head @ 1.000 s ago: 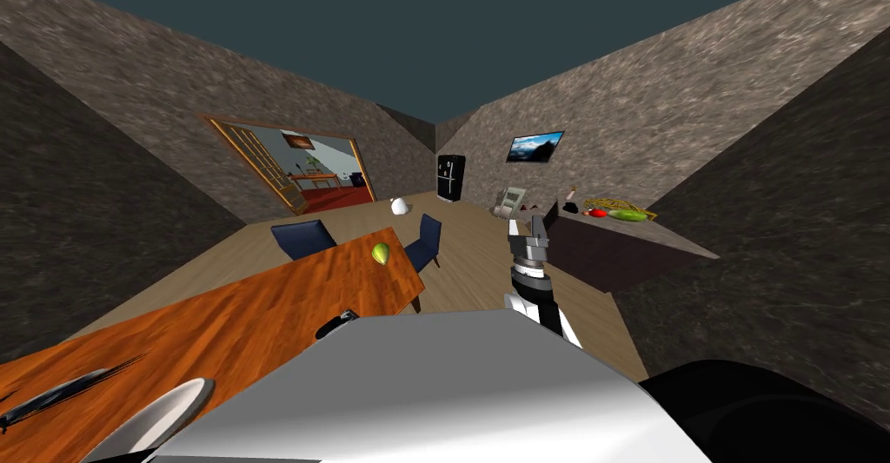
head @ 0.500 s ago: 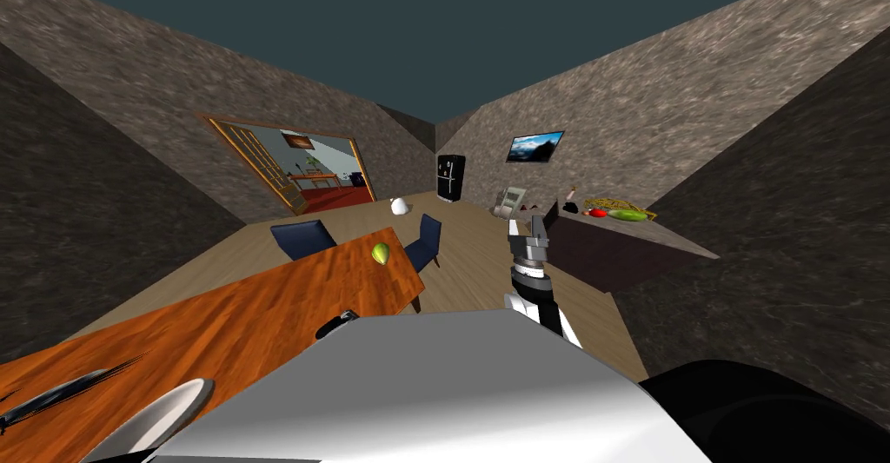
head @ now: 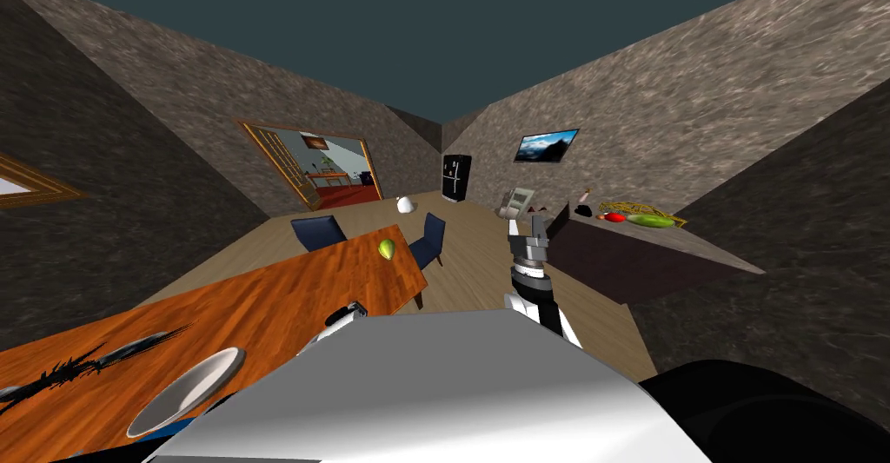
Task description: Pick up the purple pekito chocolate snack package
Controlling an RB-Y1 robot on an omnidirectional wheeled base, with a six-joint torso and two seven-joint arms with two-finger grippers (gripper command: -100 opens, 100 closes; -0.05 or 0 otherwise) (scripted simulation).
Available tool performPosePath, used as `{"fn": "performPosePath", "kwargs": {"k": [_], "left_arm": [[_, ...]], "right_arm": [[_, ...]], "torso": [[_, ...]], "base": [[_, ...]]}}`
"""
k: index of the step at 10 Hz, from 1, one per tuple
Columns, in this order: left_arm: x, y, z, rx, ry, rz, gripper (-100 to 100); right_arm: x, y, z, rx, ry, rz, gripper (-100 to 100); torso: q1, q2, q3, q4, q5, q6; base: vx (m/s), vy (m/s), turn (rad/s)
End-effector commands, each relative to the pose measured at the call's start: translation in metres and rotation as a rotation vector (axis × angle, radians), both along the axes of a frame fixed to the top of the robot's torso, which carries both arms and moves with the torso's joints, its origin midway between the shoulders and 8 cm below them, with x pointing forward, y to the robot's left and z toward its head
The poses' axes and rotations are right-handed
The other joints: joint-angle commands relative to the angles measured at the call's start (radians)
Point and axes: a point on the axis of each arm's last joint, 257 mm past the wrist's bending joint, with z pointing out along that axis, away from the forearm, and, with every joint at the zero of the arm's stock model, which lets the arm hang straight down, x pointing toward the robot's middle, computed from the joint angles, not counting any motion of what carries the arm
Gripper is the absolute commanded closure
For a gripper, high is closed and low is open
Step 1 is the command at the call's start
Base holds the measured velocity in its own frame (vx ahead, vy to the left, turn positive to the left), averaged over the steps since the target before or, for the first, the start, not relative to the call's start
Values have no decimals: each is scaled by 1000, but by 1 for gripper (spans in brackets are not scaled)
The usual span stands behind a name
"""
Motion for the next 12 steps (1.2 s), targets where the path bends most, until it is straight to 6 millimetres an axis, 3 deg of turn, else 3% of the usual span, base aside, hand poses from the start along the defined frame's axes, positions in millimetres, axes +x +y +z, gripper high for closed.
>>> {"fn": "performPosePath", "kwargs": {"k": [1, 3, 4, 8, 10, 11, 12], "left_arm": [[6, -2, 0, -1, 3, -9, 100], [27, -12, 4, -1, 3, -40, 100], [27, -12, 4, -1, 3, -40, 100], [59, -28, 11, -4, 2, -89, 100], [69, -34, 14, -5, 2, -107, 100], [64, -32, 12, -7, 4, -96, 100], [65, -32, 12, -5, 3, -99, 0]], "right_arm": [[0, 0, 0, 0, 0, 0, 0], [0, 0, 0, 0, 0, 0, 0], [0, 0, 0, 0, 0, 0, 0], [0, 0, 0, 0, 0, 0, 0], [0, 0, 0, 0, 0, 0, 0], [0, 0, 0, 0, 0, 0, 0], [0, 0, 0, 0, 0, 0, 0]], "torso": [[0, 0, 0, 0, 0, 0], [0, -1, 0, 0, 0, 0], [0, 0, 0, 0, 0, 0], [0, 0, 0, 0, 0, 0], [0, 0, 0, 0, 0, 0], [0, 0, 0, 0, 0, 0], [0, 0, 0, 0, 0, 0]], "base": [[-17, -7, 55], [-28, -5, 123], [-23, -9, 59], [-28, -5, 109], [-28, -2, 65], [-13, -1, 14], [0, 0, 0]]}}
